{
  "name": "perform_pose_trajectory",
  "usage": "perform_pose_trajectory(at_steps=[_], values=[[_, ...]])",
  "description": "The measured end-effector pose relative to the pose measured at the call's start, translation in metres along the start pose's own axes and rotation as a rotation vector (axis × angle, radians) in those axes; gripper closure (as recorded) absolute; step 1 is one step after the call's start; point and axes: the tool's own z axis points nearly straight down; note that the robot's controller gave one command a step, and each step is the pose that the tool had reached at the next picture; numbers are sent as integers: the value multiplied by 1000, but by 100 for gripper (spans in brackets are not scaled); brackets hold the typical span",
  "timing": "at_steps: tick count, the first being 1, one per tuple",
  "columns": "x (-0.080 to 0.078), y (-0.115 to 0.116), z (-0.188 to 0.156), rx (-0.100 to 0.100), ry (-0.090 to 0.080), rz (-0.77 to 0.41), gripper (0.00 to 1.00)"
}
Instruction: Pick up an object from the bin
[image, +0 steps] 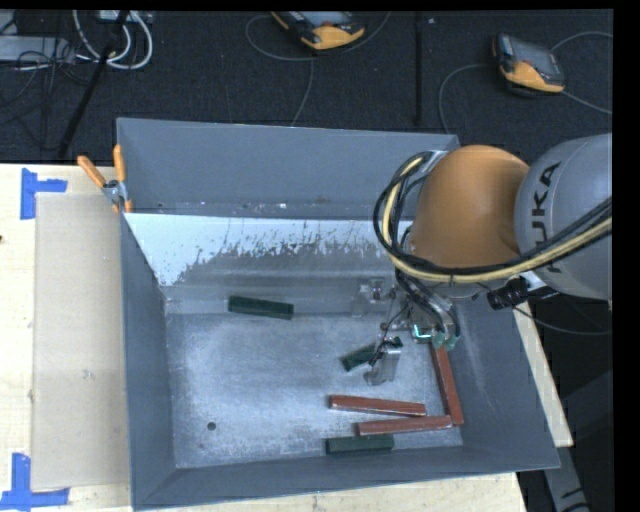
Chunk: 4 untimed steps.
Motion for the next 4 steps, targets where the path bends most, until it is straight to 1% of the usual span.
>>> perform_pose_trajectory(at_steps=[1, 2, 3, 4], values=[[14, 0, 121, 0, 1, -270, 0], [28, -19, 119, 1, -10, -795, 0], [28, -20, 118, 2, -9, -791, 100], [19, -74, -3, 7, -13, -759, 100]])
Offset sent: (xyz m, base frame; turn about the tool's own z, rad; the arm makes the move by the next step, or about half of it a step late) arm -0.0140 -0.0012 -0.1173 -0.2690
